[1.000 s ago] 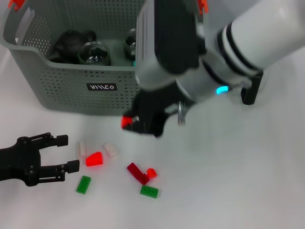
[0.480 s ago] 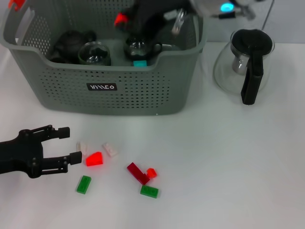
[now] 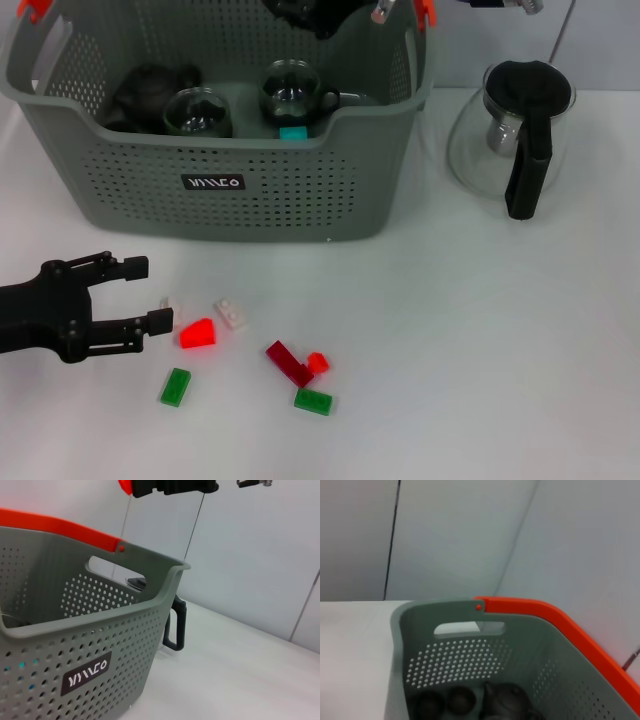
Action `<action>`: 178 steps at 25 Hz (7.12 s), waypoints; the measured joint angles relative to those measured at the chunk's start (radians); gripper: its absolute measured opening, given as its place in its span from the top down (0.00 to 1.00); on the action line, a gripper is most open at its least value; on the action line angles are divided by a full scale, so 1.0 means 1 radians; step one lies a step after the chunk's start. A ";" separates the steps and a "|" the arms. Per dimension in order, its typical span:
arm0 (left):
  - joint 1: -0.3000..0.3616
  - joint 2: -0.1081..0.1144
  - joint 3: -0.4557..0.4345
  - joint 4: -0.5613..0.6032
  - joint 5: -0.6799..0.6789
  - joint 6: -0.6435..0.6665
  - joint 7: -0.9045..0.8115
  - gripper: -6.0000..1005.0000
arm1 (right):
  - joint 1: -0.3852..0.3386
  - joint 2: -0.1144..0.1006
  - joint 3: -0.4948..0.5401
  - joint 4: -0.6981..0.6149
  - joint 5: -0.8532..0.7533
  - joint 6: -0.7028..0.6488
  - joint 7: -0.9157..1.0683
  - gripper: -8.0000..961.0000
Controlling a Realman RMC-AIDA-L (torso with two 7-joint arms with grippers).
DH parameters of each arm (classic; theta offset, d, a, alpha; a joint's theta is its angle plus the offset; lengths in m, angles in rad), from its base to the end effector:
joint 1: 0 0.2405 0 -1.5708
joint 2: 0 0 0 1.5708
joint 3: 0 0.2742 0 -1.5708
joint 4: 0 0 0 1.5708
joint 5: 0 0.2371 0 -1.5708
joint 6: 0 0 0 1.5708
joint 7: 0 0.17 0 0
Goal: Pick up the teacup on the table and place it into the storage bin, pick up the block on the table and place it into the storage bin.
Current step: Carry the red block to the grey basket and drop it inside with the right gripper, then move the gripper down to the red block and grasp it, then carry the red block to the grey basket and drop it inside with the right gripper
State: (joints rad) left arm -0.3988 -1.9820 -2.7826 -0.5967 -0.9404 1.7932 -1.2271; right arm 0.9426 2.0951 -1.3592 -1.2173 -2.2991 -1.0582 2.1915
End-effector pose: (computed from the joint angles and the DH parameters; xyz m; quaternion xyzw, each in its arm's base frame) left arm -0.3580 0.2989 0.0267 -0.9242 -0.2411 -0.2535 0.1533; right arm -0.0019 0.4802 -0.0437 -0.9643 0.0211 0.0696 0.2545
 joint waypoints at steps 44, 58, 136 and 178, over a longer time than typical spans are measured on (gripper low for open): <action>0.005 -0.011 -0.063 -0.002 -0.003 -0.009 -0.008 0.14 | -0.169 0.002 0.019 -0.239 0.199 -0.114 0.023 0.22; 0.008 -0.011 -0.061 -0.002 0.005 -0.007 -0.011 0.14 | -0.220 0.003 0.012 -0.279 0.134 -0.529 0.018 0.18; 0.012 -0.025 -0.075 0.002 -0.014 -0.009 -0.023 0.14 | 0.041 0.029 -0.763 0.293 0.000 -0.007 0.095 0.42; 0.014 -0.024 -0.076 0.000 -0.014 -0.013 -0.023 0.14 | -0.006 0.005 -0.614 0.186 -0.031 -0.065 0.102 0.77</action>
State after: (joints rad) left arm -0.3849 -2.0064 -2.8590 -0.5963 -0.9541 1.7797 -1.2502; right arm 0.9366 2.1003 -1.9733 -1.0309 -2.3305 -1.1233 2.2938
